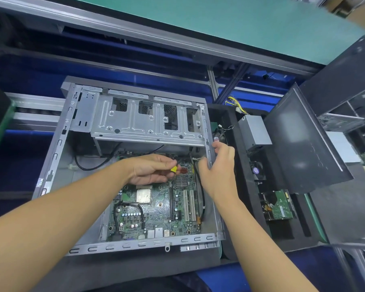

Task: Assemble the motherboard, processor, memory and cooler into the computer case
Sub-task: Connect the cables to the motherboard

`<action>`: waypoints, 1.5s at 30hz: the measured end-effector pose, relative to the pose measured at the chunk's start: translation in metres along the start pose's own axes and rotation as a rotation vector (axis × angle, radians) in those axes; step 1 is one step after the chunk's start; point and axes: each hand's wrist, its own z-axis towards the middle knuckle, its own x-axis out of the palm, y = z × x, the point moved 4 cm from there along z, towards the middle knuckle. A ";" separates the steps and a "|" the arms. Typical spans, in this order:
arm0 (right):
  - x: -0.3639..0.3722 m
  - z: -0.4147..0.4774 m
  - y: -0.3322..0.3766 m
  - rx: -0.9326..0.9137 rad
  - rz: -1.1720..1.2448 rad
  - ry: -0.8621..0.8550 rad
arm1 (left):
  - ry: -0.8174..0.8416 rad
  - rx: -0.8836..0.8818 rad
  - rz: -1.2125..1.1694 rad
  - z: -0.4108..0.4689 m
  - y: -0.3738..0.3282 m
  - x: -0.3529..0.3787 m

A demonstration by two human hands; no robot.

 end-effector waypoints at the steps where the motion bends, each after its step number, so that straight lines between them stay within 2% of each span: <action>1: 0.000 0.000 0.000 -0.006 -0.005 0.000 | 0.027 -0.014 -0.061 0.000 -0.001 0.002; 5: 0.002 0.001 -0.002 -0.022 -0.008 0.001 | 0.127 -0.025 -0.322 -0.006 -0.002 0.014; 8: 0.002 0.002 -0.004 -0.008 -0.008 0.002 | 0.161 0.003 -0.393 -0.007 -0.002 0.022; 19: 0.002 0.002 -0.003 -0.018 -0.003 0.012 | 0.053 -0.045 -0.458 -0.014 -0.007 0.036; 25: 0.001 0.001 -0.001 -0.032 -0.025 0.007 | -0.008 0.016 -0.624 -0.015 -0.010 0.052; 31: 0.001 0.000 0.000 -0.030 -0.043 0.011 | -0.049 0.058 -0.631 -0.014 -0.015 0.059; 37: 0.000 0.000 0.001 -0.032 -0.035 0.011 | -0.018 0.050 -0.564 -0.011 -0.012 0.055; 40: 0.000 -0.001 -0.001 -0.026 -0.023 0.011 | 0.036 0.025 -0.317 -0.013 -0.010 0.042; 45: 0.001 -0.001 -0.002 -0.013 -0.001 0.014 | 0.017 -0.101 0.122 -0.014 -0.019 0.012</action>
